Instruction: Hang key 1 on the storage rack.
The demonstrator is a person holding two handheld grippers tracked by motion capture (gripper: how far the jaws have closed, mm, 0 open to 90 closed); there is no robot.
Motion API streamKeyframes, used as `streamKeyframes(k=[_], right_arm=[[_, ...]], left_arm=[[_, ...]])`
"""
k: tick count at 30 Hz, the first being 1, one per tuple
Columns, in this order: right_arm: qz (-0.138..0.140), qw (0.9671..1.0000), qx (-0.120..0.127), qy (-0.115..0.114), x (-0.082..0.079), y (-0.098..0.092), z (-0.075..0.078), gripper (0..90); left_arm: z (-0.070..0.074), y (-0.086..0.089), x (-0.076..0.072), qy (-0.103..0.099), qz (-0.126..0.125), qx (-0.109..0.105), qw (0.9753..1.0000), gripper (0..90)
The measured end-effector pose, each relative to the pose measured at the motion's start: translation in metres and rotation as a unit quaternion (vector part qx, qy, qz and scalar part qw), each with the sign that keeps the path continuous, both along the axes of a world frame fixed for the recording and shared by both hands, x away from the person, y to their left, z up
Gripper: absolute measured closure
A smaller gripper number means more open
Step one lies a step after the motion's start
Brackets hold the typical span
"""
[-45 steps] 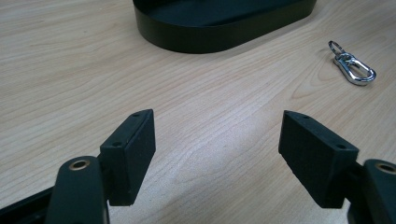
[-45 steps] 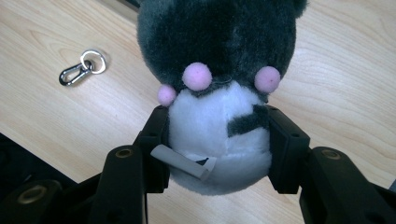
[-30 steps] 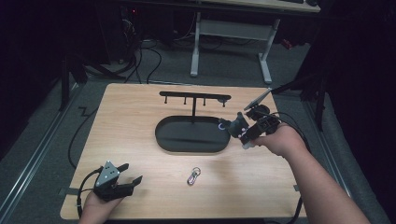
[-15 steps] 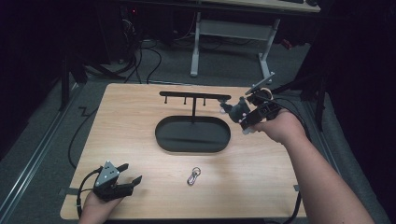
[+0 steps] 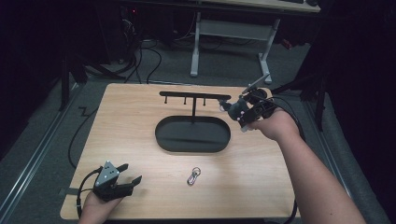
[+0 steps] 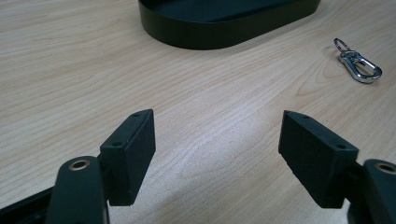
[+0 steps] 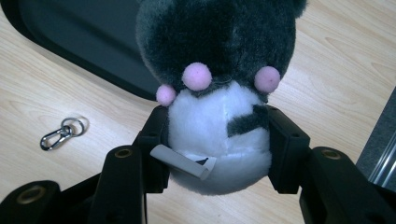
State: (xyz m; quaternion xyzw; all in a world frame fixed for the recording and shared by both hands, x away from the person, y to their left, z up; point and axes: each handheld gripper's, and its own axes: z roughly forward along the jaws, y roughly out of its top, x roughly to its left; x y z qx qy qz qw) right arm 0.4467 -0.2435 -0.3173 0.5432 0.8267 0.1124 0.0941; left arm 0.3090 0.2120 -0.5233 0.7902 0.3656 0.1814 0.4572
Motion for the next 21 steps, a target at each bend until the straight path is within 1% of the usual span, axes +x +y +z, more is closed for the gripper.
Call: streamKeyframes(k=[4, 6, 9, 11, 15, 16, 19, 20, 21], right_arm=[[0.004, 1.0000, -0.005, -0.007, 0.001, 0.004, -0.007, 50.8], [0.004, 0.9999, -0.013, -0.008, 0.001, 0.006, -0.011, 50.8], [0.005, 0.9999, -0.014, -0.009, 0.001, 0.007, -0.015, 50.7], [0.011, 0.9997, -0.021, -0.010, 0.001, 0.010, -0.021, 50.7], [0.012, 0.9996, -0.026, -0.006, 0.002, 0.013, -0.025, 50.6], [0.016, 0.9995, -0.027, -0.006, 0.002, 0.014, -0.028, 50.6], [0.011, 0.9997, -0.023, -0.001, 0.003, 0.016, -0.030, 50.6], [0.018, 0.9995, -0.027, -0.002, 0.003, 0.016, -0.031, 50.6], [0.019, 0.9994, -0.028, 0.002, 0.004, 0.018, -0.035, 50.5]], left_arm=[[0.000, 0.000, 0.000, -0.001, -0.001, 0.000, 1.0000, 27.9], [0.000, 0.000, 0.000, 0.000, -0.001, 0.000, 1.0000, 28.0], [0.000, 0.000, 0.000, 0.000, -0.001, 0.000, 1.0000, 27.9], [0.000, 0.000, 0.000, 0.000, -0.001, 0.000, 1.0000, 28.0], [0.000, 0.000, 0.000, 0.001, -0.003, 0.001, 1.0000, 28.0], [0.000, 0.000, 0.000, 0.001, -0.003, 0.001, 1.0000, 28.0], [0.000, 0.000, 0.000, 0.001, -0.003, 0.002, 1.0000, 28.0], [0.000, 0.000, 0.000, 0.001, -0.003, 0.002, 1.0000, 28.0], [0.000, 0.000, 0.000, 0.002, -0.004, 0.002, 1.0000, 28.0]])
